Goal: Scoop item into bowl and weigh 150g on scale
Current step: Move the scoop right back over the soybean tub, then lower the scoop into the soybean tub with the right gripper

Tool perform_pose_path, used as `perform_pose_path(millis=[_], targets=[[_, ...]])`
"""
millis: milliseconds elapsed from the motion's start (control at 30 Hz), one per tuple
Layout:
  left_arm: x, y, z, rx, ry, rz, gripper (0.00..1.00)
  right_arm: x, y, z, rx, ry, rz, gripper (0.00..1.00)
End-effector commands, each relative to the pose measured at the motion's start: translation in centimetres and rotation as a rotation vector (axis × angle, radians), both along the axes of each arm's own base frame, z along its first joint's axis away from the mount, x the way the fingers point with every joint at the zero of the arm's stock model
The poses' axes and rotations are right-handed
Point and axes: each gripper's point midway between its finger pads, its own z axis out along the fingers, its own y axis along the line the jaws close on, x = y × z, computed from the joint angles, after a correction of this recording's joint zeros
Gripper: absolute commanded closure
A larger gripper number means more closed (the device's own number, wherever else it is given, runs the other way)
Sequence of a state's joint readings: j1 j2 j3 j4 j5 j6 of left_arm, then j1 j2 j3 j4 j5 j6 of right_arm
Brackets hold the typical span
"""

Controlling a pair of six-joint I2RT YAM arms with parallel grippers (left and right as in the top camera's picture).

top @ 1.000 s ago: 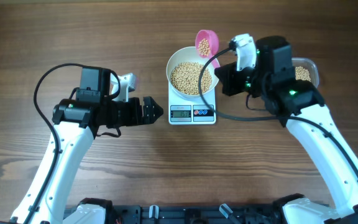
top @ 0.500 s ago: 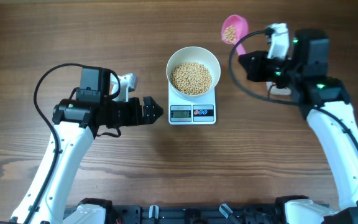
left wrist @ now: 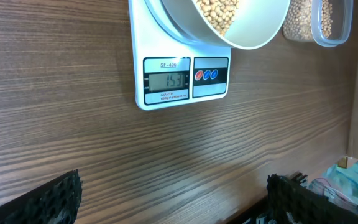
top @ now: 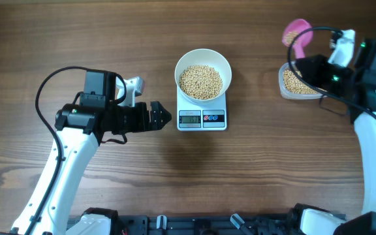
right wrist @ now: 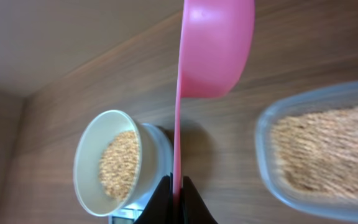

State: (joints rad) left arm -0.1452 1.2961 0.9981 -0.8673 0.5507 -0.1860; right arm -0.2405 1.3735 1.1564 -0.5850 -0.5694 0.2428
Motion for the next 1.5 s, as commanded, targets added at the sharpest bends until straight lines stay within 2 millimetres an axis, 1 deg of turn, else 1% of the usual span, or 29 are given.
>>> perform_pose_path(millis=[0,133,200,233,333,500,667,733,833,1000,1133,1200,1300,1467], targets=[[0.4,-0.4,0.9,-0.016,-0.024,-0.007,0.00,-0.8,-2.3,2.7,-0.106,-0.086,-0.029,0.96],[0.4,-0.3,0.9,-0.015,-0.024,-0.007,0.00,-1.6,-4.7,3.0,-0.163,-0.079,-0.117,0.96],[0.4,-0.4,0.9,-0.016,-0.024,-0.007,0.00,-2.1,-5.9,2.5,-0.218,-0.047,-0.159,0.96],[0.4,-0.3,0.9,-0.015,-0.024,-0.007,0.00,-2.4,-6.2,2.1,-0.242,-0.031,-0.159,0.96],[0.4,-0.4,0.9,-0.016,-0.024,-0.007,0.00,-3.7,-6.4,0.5,-0.279,0.049,-0.145,0.96],[0.4,-0.3,0.9,-0.015,-0.024,-0.007,0.00,-4.9,-6.0,-0.5,-0.285,0.106,-0.116,0.96],[0.4,-0.4,0.9,-0.016,-0.024,-0.007,0.00,-6.1,-7.8,-1.6,-0.373,0.187,-0.173,0.96],[0.4,-0.3,0.9,-0.015,-0.024,-0.007,0.00,-6.2,-8.0,-1.7,-0.387,0.194,-0.176,0.96],[0.4,-0.4,0.9,-0.016,-0.024,-0.007,0.00,-6.1,-8.0,-1.7,-0.428,0.181,-0.131,0.96],[0.4,-0.3,0.9,-0.015,-0.024,-0.007,0.00,-6.0,-8.1,-2.4,-0.445,0.193,-0.100,0.96],[0.4,-0.4,0.9,-0.016,-0.024,-0.007,0.00,-5.8,-8.0,-3.4,-0.453,0.218,-0.070,0.96],[0.4,-0.3,0.9,-0.015,-0.024,-0.007,0.00,-5.5,-7.5,-4.4,-0.487,0.233,0.001,0.96],[0.4,-0.4,0.9,-0.016,-0.024,-0.007,0.00,-5.5,-7.7,-4.9,-0.529,0.260,-0.006,0.96],[0.4,-0.4,0.9,-0.016,-0.024,-0.007,0.00,-5.5,-7.9,-4.9,-0.582,0.272,-0.013,0.96]])
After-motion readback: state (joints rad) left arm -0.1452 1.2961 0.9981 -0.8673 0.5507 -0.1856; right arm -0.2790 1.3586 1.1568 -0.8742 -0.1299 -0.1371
